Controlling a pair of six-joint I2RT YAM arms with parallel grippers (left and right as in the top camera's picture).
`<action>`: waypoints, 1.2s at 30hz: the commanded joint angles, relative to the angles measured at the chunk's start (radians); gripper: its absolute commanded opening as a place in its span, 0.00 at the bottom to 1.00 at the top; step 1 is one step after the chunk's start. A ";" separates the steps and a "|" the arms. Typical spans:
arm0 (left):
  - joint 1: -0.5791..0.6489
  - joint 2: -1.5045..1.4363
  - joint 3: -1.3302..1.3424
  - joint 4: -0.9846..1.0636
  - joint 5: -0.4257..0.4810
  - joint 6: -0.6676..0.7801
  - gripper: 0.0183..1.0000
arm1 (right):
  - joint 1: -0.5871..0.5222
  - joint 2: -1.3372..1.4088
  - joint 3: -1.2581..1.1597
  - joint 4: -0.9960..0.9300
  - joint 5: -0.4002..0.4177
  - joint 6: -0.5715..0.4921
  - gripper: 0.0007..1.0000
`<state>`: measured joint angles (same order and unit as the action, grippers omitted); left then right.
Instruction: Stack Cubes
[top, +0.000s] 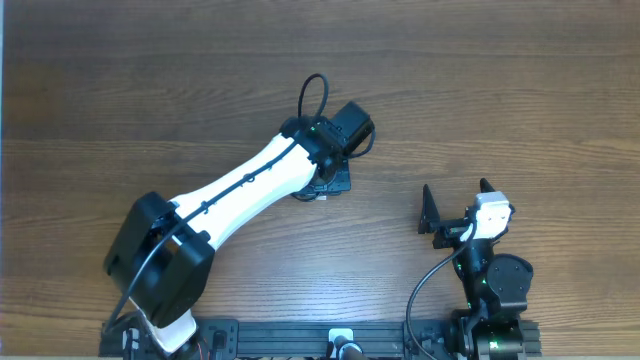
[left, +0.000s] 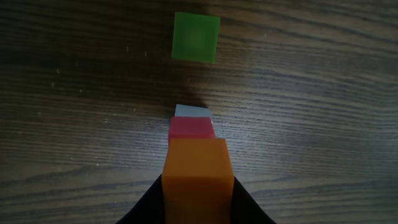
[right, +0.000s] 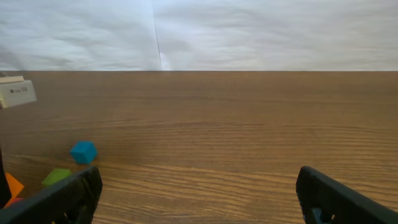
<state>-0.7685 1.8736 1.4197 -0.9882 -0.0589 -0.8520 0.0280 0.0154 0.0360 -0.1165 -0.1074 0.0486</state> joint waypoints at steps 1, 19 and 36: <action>-0.003 0.016 0.006 -0.005 0.011 0.015 0.04 | 0.006 -0.010 -0.008 0.003 -0.011 -0.002 0.99; -0.004 0.027 0.006 -0.016 0.018 0.015 0.04 | 0.006 -0.010 -0.008 0.003 -0.011 -0.002 0.99; -0.004 0.042 0.006 -0.015 0.017 0.015 0.06 | 0.006 -0.010 -0.008 0.003 -0.011 -0.002 0.99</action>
<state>-0.7692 1.8988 1.4193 -1.0027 -0.0509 -0.8520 0.0280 0.0154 0.0360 -0.1169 -0.1074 0.0483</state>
